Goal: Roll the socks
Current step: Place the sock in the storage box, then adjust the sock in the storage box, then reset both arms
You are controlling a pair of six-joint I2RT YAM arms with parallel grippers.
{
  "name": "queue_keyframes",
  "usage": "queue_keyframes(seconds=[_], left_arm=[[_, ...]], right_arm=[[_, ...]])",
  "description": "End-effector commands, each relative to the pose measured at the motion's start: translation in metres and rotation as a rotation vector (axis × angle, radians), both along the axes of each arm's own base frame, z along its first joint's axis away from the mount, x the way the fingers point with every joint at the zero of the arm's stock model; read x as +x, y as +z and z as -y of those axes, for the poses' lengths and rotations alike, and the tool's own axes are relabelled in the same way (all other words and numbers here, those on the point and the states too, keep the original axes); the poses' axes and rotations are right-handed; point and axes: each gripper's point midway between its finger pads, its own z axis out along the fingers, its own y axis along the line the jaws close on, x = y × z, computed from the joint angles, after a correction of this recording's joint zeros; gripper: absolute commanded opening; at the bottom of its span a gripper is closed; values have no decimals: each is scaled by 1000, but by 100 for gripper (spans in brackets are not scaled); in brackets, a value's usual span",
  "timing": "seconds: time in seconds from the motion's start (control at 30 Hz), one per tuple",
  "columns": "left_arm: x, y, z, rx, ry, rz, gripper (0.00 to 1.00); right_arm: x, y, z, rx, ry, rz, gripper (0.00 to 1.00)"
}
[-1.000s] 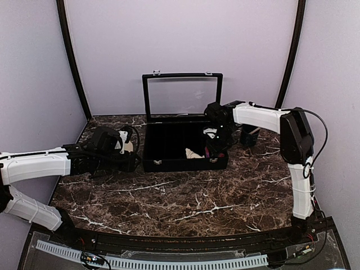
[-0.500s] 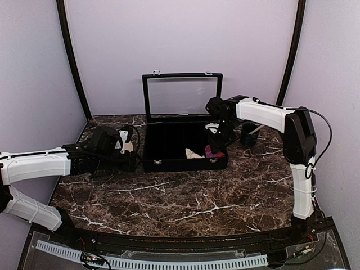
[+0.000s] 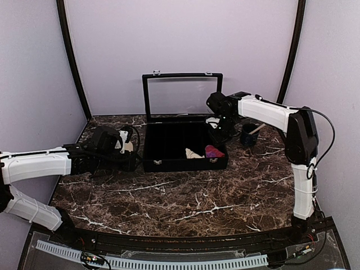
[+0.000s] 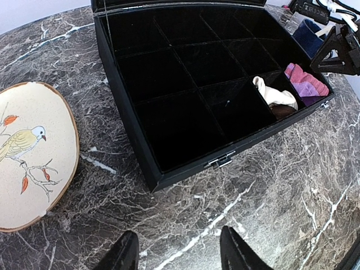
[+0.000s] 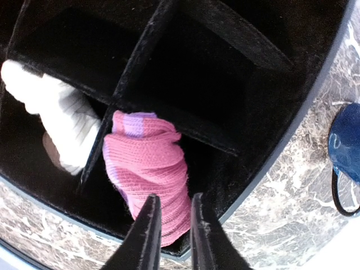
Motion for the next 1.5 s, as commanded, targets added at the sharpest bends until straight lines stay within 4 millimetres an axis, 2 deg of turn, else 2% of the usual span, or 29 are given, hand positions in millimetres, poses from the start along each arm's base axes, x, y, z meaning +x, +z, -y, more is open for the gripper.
queue_keyframes(seconds=[0.0, 0.13, 0.43, 0.53, 0.63, 0.77, 0.93, 1.1, 1.13, 1.2, 1.23, 1.3, 1.43, 1.47], left_arm=[[5, 5, -1, -15, 6, 17, 51], [6, 6, -2, -17, 5, 19, 51], [9, 5, -4, -19, 4, 17, 52], [10, 6, -6, -20, 5, 19, 52], [11, 6, -8, -19, 7, 19, 51], [14, 13, -8, -23, 7, 34, 51], [22, 30, -10, -20, 15, 78, 51], [35, 57, -17, -9, 40, 143, 53], [41, 62, -25, -5, 68, 155, 53], [51, 71, -39, -8, 107, 175, 54], [57, 77, -46, -12, 126, 188, 54], [70, 88, -64, -13, 168, 215, 55], [98, 113, -112, -39, 280, 266, 57], [104, 117, -130, -41, 324, 279, 58]], right_arm=[[5, 3, -3, 22, -15, 10, 11], [-2, -14, -1, 11, -18, -38, 6], [-18, -58, -4, 14, -20, -145, 6], [-19, -63, -3, 10, -24, -155, 6], [-13, -56, -4, 14, -33, -129, 11], [7, -18, -12, 35, -37, -24, 19], [33, 51, -26, 80, -47, 145, 31], [39, 97, -18, 97, -92, 291, 38], [39, 108, -14, 110, -108, 336, 39], [38, 124, 0, 126, -162, 430, 41], [35, 143, 11, 145, -199, 498, 43], [32, 159, 39, 125, -300, 608, 50], [15, 177, 101, 80, -512, 769, 64], [11, 178, 118, 71, -572, 800, 67]])
